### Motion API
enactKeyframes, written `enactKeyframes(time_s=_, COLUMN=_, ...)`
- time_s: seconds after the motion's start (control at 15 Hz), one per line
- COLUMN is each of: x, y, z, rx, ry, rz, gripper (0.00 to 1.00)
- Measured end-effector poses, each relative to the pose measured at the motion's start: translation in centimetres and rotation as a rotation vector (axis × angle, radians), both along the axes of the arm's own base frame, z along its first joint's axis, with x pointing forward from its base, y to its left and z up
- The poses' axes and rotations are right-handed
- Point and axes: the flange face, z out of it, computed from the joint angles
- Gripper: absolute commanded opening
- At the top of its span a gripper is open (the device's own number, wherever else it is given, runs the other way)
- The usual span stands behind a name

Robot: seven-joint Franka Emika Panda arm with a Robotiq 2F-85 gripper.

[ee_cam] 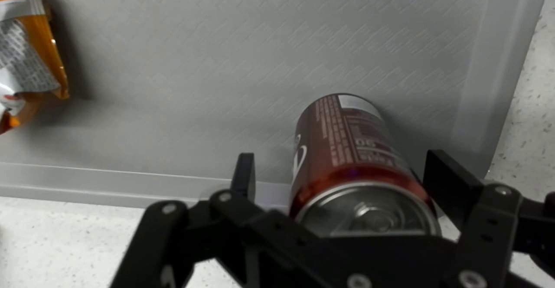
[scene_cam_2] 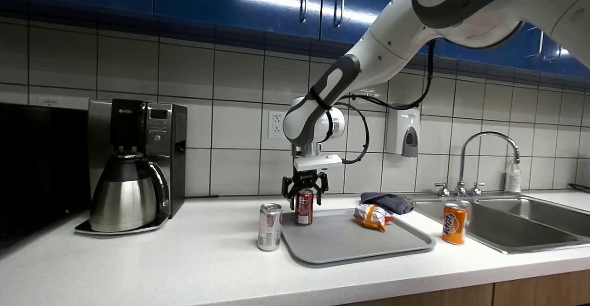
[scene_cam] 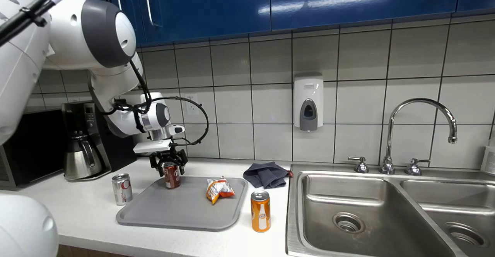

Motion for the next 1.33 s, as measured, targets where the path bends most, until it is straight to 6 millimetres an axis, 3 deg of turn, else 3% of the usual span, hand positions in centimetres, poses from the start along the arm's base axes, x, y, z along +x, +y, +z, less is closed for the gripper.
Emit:
enactKeyframes(time_s=1.0, x=0.23, y=-0.65, z=-0.1, rx=-0.007, ry=-0.005, rz=-0.008, gripper=1.0)
enactKeyframes(time_s=1.07, x=0.23, y=-0.65, z=-0.1, rx=-0.007, ry=-0.005, rz=-0.008, gripper=0.82)
enactKeyframes(time_s=1.33, x=0.25, y=-0.52, z=-0.05, rx=-0.005, ry=-0.01, rz=-0.006, gripper=0.49)
